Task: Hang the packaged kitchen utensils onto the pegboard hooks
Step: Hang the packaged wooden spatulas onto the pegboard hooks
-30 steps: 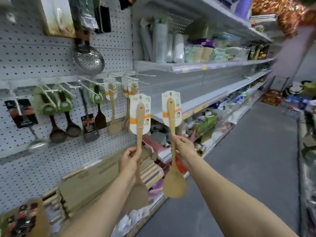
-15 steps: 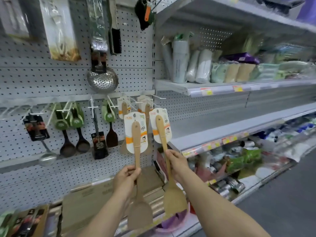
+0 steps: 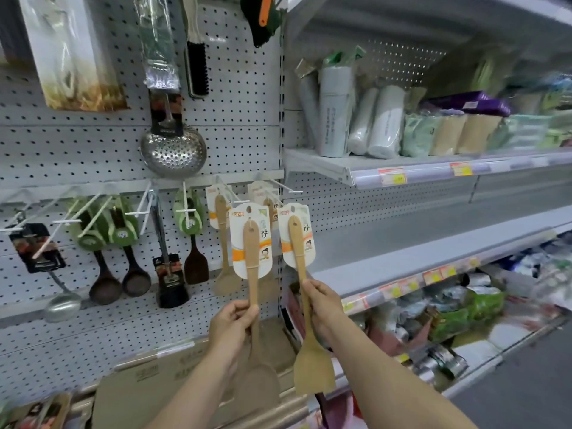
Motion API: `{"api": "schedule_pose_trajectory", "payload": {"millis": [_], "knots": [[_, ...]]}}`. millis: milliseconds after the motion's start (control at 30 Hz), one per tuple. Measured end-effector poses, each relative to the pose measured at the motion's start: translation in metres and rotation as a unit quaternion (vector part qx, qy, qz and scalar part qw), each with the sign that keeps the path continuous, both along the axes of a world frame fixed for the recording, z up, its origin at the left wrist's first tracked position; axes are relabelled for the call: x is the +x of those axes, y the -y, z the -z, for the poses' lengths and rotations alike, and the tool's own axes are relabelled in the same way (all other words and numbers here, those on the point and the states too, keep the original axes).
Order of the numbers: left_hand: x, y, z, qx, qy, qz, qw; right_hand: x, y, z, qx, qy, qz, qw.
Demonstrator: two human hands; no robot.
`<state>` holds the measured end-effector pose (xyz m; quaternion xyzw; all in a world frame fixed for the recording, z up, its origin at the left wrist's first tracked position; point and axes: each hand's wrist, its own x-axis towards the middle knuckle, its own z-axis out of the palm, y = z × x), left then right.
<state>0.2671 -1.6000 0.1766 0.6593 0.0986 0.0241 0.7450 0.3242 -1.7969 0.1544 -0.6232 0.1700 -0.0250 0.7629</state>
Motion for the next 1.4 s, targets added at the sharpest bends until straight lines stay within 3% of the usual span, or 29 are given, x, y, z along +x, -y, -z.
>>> {"api": "schedule_pose_trajectory", "payload": {"millis": [300, 767, 1133, 1400], "knots": [[0.024, 0.011, 0.012, 0.002, -0.008, -0.023, 1.0, 0.029, 0.002, 0.007, -0.01, 0.049, -0.065, 0.997], [0.034, 0.046, 0.016, -0.015, -0.001, -0.081, 0.997, 0.048, 0.019, 0.023, 0.095, 0.048, -0.131, 0.986], [0.043, 0.068, 0.031, -0.008, -0.006, -0.11, 0.994, 0.105, 0.021, 0.009, 0.037, 0.021, -0.154, 0.987], [0.048, 0.076, 0.032, -0.008, -0.003, -0.128, 0.992, 0.145, 0.01, -0.011, 0.047, -0.015, -0.168, 0.985]]}}
